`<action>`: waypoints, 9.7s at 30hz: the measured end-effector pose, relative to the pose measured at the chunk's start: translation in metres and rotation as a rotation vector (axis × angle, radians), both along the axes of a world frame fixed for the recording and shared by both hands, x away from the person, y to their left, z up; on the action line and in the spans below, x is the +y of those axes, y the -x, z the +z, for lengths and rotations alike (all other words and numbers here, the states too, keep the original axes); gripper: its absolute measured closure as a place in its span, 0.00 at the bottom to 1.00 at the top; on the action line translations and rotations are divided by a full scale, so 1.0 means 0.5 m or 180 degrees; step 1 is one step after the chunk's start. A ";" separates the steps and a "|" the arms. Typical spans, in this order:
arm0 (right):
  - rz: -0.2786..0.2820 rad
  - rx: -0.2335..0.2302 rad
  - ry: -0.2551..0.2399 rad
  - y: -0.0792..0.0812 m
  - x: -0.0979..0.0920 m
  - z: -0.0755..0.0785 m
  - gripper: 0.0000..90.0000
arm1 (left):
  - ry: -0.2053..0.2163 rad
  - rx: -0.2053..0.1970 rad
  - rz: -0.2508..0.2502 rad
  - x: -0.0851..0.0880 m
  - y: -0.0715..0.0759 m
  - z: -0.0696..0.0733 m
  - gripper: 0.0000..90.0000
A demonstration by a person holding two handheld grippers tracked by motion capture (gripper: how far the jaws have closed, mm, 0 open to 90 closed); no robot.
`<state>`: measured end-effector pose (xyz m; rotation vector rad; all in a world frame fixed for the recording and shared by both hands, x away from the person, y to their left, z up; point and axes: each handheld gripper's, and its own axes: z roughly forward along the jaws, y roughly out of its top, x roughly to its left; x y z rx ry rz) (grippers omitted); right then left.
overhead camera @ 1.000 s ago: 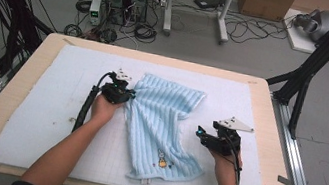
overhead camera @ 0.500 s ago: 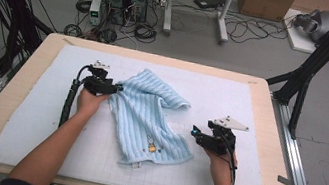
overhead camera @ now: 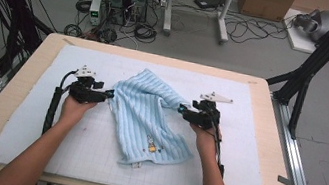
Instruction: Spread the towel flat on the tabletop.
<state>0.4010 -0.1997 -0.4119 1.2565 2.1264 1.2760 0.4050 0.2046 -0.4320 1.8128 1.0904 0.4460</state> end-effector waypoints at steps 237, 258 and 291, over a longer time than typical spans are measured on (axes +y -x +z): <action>0.0864 0.0482 0.0170 0.396 -0.053 -0.035 0.71 | 0.0056 0.0301 -0.1208 -0.034 0.340 -0.010 0.57; 0.1086 0.0635 0.0699 0.300 -0.020 -0.047 0.97 | 0.0236 0.0103 -0.0669 -0.023 0.172 0.049 0.54; 0.0352 0.0167 0.0212 0.239 -0.092 -0.027 0.55 | 0.0011 0.0315 -0.0615 -0.180 -0.159 0.018 0.46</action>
